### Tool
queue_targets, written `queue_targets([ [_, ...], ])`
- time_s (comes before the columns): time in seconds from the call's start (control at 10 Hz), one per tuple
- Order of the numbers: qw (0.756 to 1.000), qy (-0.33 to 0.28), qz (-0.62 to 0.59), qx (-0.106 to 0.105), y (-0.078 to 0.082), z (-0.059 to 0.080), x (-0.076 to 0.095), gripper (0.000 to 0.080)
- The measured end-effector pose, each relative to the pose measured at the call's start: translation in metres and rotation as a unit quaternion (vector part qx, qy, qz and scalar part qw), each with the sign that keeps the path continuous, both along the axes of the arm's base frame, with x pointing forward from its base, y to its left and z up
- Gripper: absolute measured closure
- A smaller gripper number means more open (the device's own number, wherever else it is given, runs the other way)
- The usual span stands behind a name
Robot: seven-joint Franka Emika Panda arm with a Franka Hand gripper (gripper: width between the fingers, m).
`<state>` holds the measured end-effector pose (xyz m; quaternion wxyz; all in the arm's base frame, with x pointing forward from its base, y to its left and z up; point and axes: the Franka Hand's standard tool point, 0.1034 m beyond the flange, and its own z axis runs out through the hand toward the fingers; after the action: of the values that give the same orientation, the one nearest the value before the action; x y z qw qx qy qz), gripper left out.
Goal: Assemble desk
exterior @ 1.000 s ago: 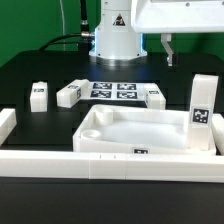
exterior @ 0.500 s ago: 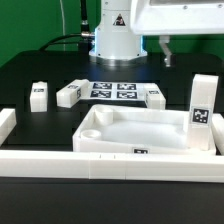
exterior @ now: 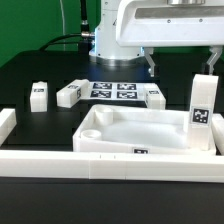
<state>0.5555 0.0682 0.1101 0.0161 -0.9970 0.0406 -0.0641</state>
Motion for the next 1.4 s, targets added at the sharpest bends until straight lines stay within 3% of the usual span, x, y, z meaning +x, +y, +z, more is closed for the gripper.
queue_targets([
  [0.2,1.0,-0.002,0.014,-0.003,-0.005,-0.004,-0.004,0.015],
  [0.4,1.0,-0.005,0.024,-0.011,-0.018,-0.028,-0.033,0.015],
  [0.5,1.0,-0.007,0.026,-0.013,-0.018,-0.039,-0.045,0.015],
  [0.8,0.999,0.019,0.027,-0.011,-0.017,-0.038,-0.043,0.015],
  [1.0,0.992,0.126,0.026,-0.007,-0.017,-0.037,-0.051,0.015],
  [1.3,0.978,0.208,0.012,-0.001,-0.029,-0.052,-0.068,0.015],
  [1.4,0.967,0.254,0.013,0.001,-0.029,-0.05,-0.073,0.015],
])
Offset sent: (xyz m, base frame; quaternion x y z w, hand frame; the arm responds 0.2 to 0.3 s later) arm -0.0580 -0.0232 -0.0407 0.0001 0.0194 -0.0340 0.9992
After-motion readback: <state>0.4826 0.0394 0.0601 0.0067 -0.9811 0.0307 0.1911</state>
